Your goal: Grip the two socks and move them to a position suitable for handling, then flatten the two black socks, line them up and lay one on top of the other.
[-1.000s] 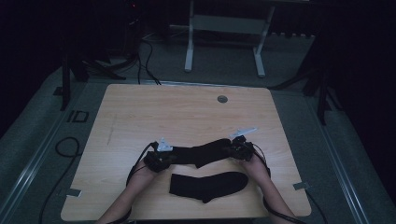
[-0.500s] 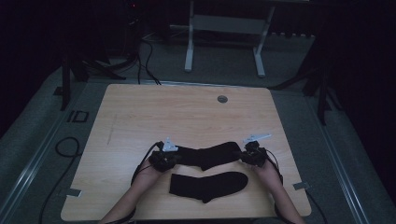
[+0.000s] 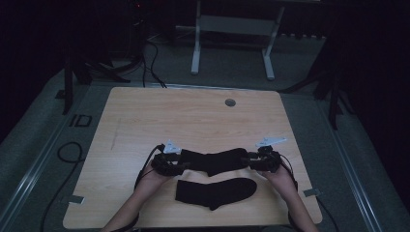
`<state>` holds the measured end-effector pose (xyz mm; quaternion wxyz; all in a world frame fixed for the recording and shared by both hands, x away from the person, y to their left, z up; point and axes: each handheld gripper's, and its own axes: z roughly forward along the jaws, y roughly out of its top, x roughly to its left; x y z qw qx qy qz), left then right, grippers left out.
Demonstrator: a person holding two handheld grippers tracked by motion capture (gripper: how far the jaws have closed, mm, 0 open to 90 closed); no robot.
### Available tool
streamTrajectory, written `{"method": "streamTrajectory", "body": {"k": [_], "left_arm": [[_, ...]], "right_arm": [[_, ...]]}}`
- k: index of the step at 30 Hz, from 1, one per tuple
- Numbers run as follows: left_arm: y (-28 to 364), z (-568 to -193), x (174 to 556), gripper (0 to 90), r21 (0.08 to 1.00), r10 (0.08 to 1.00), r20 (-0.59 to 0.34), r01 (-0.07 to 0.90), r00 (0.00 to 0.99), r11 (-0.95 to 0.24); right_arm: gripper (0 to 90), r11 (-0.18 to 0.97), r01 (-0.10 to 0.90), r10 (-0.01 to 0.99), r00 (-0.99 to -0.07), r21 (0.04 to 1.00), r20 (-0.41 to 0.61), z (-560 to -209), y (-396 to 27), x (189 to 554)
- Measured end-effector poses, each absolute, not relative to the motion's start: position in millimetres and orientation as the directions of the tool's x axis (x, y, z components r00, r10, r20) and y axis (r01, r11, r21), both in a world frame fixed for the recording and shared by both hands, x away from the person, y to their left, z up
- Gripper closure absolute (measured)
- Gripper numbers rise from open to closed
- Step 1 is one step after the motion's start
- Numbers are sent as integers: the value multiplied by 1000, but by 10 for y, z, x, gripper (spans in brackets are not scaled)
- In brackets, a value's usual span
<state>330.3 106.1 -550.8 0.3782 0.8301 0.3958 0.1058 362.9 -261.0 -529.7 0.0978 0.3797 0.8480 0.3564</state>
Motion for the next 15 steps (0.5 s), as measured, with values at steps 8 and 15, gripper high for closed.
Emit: {"method": "streamTrajectory", "body": {"k": [8, 15], "left_arm": [[1214, -5472, 3260, 375, 723, 754, -140, 586, 642, -365], [1168, -5495, 3349, 359, 709, 761, -140, 601, 633, -369]], "right_arm": [[283, 425, 585, 760, -645, 691, 79, -5180, -2715, 3670], [327, 359, 613, 792, -599, 704, 118, -5154, -2790, 3712]]}}
